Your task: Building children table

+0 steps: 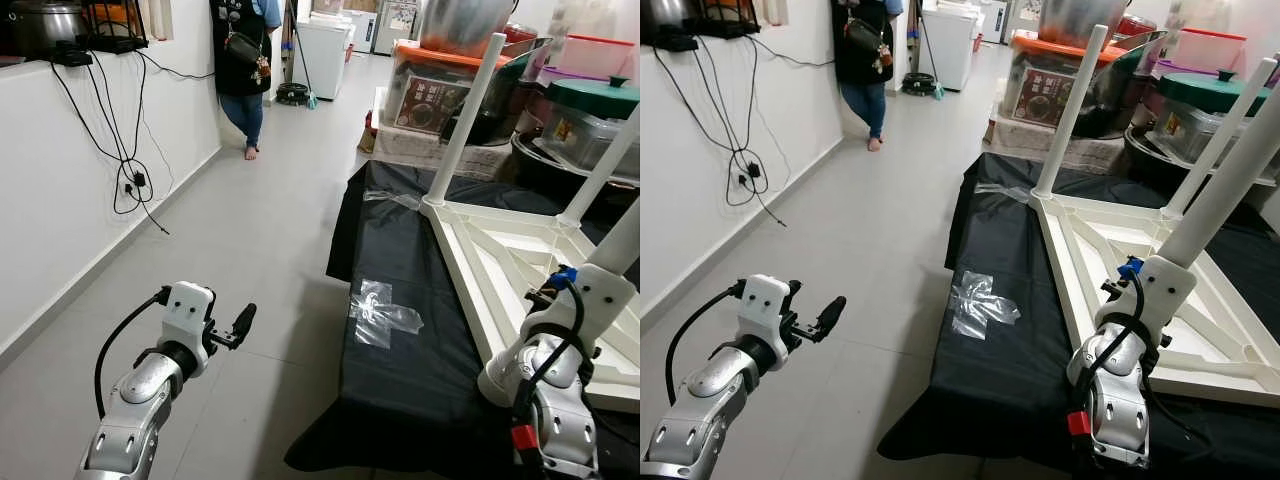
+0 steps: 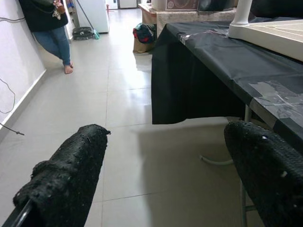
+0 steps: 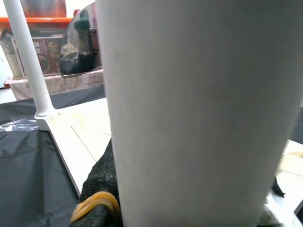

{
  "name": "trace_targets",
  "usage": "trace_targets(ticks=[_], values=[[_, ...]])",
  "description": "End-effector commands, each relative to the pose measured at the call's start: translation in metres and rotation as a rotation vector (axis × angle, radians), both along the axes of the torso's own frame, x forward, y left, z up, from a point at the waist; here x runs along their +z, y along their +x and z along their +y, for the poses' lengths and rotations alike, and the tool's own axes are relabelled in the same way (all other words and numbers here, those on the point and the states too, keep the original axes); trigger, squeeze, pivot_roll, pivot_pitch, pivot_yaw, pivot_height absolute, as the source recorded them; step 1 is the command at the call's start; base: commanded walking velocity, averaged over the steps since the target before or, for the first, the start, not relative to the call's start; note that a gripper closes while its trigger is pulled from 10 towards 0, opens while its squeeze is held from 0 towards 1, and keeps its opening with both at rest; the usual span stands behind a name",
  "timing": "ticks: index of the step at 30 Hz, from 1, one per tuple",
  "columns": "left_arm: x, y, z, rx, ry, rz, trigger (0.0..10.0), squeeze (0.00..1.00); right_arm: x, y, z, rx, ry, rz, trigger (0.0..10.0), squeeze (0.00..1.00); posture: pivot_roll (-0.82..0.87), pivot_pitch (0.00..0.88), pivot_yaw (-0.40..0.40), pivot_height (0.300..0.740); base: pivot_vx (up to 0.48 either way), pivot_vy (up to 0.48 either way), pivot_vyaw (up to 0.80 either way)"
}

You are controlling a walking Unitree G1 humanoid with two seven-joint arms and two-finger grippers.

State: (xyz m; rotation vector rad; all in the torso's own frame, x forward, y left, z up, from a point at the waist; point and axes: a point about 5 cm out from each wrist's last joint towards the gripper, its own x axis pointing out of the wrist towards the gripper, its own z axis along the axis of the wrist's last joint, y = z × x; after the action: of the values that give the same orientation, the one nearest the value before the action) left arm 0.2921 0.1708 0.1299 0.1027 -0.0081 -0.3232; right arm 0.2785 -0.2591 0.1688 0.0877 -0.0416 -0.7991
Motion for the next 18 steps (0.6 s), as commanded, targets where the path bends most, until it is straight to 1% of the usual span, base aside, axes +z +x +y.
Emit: trace_targets(ticks=[1,16,18], values=[[-0.0016,0.0022,-0.0007,-0.003,0.013,0.005,10.0,0.0,-0.0356,-0.0132,-0.0146,-0.108,0.044,0.154,10.0,0.0,0.04,0.0,-0.068,0.74,0.0,0.0,0.0],[0.0003,0.0047,0.0005,-0.008,0.024,-0.001,10.0,0.0,-0.0327,-0.0089,-0.0103,-0.066,0.042,0.135,10.0,0.0,0.04,0.0,-0.062,0.74,0.0,0.0,0.0],[0.0006,0.005,0.0013,-0.009,0.027,-0.002,10.0,0.0,-0.0323,-0.0084,-0.0083,-0.048,0.054,0.118,10.0,0.0,0.04,0.0,-0.06,0.74,0.0,0.0,0.0]])
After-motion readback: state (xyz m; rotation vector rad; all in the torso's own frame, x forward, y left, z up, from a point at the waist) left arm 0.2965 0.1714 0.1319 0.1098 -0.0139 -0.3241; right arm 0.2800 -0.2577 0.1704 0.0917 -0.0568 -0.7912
